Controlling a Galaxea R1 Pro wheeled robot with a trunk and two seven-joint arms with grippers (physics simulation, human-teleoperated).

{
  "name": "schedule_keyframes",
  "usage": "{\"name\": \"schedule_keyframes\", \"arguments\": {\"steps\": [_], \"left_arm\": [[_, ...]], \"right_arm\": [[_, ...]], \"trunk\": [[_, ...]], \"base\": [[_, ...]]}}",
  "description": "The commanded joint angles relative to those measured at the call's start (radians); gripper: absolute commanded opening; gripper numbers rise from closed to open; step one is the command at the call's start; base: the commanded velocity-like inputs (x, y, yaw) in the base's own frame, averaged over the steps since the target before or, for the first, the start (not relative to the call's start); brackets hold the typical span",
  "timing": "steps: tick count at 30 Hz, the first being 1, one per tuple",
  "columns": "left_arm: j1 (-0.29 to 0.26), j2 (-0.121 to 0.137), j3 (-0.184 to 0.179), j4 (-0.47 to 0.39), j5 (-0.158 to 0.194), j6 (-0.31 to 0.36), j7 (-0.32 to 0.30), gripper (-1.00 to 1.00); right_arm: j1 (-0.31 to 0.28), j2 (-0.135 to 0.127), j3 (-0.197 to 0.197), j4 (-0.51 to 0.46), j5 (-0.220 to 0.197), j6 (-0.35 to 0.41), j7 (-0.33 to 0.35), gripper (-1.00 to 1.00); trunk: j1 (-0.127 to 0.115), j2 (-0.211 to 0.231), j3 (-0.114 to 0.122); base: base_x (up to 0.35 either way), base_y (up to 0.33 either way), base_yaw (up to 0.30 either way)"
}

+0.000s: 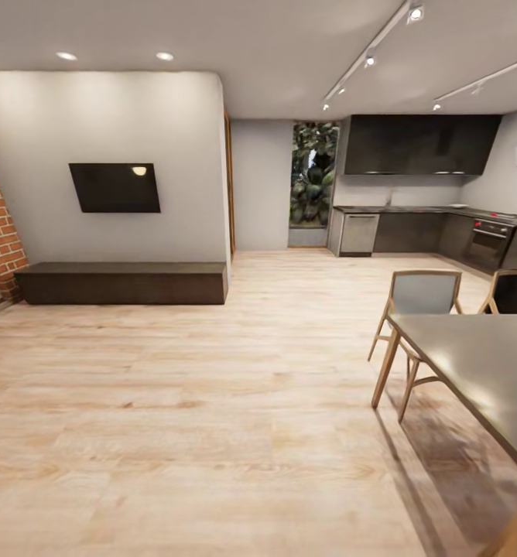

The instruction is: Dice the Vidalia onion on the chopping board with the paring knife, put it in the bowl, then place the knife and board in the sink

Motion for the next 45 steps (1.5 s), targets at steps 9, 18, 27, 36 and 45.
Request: {"name": "schedule_keyframes", "arguments": {"steps": [9,18,27,36,45], "left_arm": [[0.000,0.000,0.001,-0.001,0.001,-0.001,0.001,1.00],[0.000,0.000,0.001,-0.001,0.001,-0.001,0.000,1.00],[0.000,0.000,0.001,0.000,0.001,-0.001,0.000,1.00],[0.000,0.000,0.001,0.000,0.001,-0.001,0.000,1.00],[0.000,0.000,0.001,-0.001,0.001,-0.001,0.001,1.00]], "right_arm": [[-0.001,0.000,0.001,0.001,0.000,-0.003,-0.001,1.00],[-0.001,0.000,0.001,0.001,0.000,-0.003,-0.001,1.00],[-0.001,0.000,0.001,0.001,0.000,-0.003,-0.001,1.00],[-0.001,0.000,0.002,0.001,0.000,-0.003,-0.001,1.00],[-0.001,0.000,0.002,0.001,0.000,-0.003,-0.001,1.00]], "trunk": [[0.001,0.000,-0.001],[0.001,0.000,-0.001],[0.001,0.000,-0.001],[0.001,0.000,-0.001],[0.001,0.000,-0.001]], "base": [[0.305,0.081,0.000],[0.305,0.079,0.000],[0.305,0.020,0.000],[0.305,0.000,0.000],[0.305,0.000,0.000]]}}
